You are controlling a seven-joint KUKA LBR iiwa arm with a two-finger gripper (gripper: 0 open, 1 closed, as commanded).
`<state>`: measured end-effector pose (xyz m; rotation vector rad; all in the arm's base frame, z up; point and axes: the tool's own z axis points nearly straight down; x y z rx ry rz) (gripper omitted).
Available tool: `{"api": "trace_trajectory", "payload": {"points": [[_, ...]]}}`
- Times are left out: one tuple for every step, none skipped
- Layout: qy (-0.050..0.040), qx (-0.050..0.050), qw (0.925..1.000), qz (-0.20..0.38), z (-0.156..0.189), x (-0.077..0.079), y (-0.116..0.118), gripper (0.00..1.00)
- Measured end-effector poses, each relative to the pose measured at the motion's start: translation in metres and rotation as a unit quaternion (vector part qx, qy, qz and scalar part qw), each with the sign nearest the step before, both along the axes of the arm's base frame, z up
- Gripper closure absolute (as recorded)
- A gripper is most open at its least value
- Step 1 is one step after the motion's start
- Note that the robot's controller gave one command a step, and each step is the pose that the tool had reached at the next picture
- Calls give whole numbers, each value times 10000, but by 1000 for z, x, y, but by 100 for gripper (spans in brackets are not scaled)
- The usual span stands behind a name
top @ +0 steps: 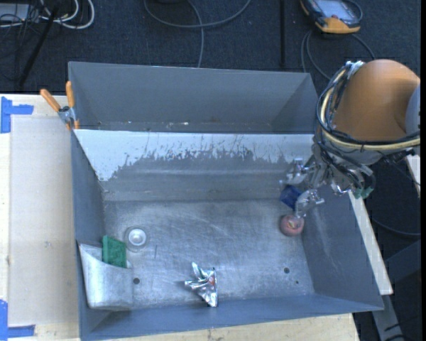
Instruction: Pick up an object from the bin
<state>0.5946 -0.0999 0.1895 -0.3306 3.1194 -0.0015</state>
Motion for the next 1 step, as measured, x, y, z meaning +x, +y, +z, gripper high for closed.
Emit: {"api": "trace_trajectory", "payload": {"points": [[-3, -12, 9941, 1084, 65, -4, -43, 100]]}}
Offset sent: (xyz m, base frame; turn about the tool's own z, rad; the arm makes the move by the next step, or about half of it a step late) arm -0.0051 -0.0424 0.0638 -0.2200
